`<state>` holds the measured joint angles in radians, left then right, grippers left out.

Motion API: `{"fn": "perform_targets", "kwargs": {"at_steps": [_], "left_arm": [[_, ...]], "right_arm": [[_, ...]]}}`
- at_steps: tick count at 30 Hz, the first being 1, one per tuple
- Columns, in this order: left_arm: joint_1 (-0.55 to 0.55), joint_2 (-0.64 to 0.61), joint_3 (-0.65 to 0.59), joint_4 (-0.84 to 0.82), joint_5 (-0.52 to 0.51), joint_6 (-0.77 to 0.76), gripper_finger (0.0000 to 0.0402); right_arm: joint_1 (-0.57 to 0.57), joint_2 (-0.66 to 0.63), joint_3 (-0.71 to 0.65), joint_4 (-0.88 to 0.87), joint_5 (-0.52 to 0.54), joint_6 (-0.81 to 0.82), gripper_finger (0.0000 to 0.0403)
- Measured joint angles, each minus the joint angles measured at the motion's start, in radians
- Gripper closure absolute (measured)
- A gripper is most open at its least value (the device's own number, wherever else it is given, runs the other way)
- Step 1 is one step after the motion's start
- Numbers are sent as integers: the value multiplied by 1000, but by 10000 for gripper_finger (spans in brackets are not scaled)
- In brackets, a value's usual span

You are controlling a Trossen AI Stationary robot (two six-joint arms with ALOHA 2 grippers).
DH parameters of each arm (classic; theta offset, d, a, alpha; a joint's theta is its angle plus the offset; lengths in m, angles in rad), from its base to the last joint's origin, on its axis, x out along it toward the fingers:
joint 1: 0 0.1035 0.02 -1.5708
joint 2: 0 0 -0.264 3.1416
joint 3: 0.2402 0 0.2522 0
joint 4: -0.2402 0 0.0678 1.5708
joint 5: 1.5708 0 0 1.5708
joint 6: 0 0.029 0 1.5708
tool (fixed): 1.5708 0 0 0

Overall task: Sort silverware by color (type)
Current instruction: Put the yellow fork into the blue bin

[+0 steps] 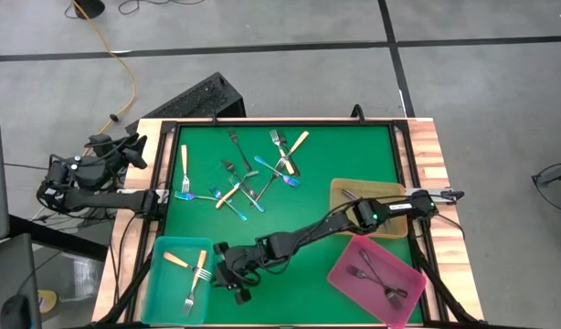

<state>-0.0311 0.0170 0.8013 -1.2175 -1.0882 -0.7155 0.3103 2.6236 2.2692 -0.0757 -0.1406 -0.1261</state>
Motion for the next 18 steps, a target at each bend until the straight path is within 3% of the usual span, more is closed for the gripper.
{"fn": "perform_targets", "kwargs": {"at_steps": [5,7,14,18], "left_arm": [[0,0,0,0,0,0,243],[0,0,0,0,0,0,243],[0,0,0,0,0,0,243],[0,0,0,0,0,0,243]], "right_arm": [[-15,0,0,-14,170,32,321],[-24,0,0,-25,176,47,321],[-14,34,-1,5,-25,53,321],[-7,65,0,62,-70,50,321]]}}
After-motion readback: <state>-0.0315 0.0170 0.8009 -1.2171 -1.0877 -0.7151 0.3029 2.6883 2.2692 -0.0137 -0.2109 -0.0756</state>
